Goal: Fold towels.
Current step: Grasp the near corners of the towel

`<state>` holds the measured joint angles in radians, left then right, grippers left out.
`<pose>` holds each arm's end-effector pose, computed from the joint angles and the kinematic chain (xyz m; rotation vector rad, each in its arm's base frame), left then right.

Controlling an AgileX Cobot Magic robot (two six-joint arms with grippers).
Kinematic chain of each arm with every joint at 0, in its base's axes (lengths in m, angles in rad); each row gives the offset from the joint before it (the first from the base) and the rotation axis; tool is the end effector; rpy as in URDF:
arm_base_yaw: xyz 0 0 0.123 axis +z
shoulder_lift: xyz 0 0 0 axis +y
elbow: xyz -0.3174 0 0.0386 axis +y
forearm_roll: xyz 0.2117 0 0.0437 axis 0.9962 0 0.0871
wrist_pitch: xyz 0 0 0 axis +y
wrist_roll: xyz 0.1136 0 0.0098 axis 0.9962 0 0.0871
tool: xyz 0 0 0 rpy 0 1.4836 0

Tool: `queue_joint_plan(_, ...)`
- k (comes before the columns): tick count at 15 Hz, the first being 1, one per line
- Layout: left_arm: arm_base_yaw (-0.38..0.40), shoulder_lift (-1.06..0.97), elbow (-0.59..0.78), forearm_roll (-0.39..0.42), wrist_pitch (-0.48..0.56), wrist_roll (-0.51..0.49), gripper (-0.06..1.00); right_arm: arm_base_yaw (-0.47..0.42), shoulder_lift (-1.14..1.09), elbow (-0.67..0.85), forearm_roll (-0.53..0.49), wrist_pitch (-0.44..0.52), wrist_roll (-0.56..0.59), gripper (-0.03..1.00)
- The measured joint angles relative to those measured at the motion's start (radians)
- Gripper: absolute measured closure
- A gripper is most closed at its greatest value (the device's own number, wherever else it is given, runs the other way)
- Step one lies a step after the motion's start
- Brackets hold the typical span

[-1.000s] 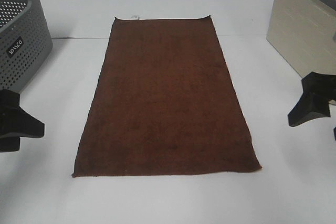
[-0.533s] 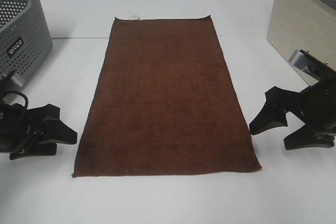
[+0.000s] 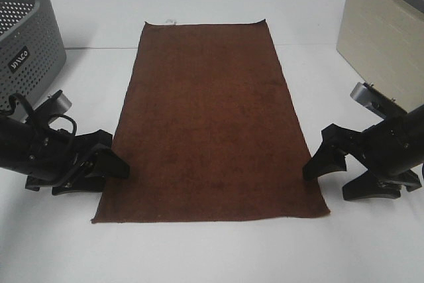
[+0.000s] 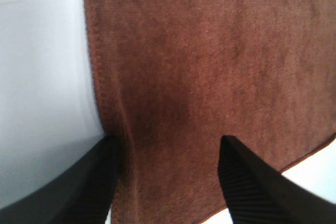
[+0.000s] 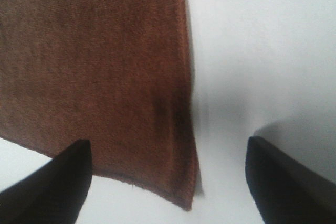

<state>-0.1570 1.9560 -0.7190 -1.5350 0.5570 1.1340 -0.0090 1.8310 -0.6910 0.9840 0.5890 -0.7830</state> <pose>0.2901 -0.1070 0.1278 -0.1696 2.7695 -0.9140 0.2639 0.0505 0.1460 0.1197 2.9160 0.7270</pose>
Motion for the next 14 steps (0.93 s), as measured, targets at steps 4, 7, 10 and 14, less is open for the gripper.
queue_joint_plan(4,-0.007,0.045,-0.037,-0.023,0.054,0.0,0.38,0.024,0.054,-0.019,0.118,0.026,-0.099,0.23)
queue_joint_plan(7,-0.007,0.078,-0.055,-0.032,0.096,0.0,0.44,0.131,0.084,-0.054,0.129,0.0,-0.096,0.34)
queue_joint_plan(10,-0.007,0.098,-0.055,-0.027,0.09,0.0,0.76,0.144,0.089,-0.057,0.104,-0.053,-0.006,0.58)
queue_joint_plan(14,-0.007,0.099,-0.055,-0.006,0.081,-0.001,0.93,0.144,0.096,-0.057,0.053,-0.077,0.102,0.97)
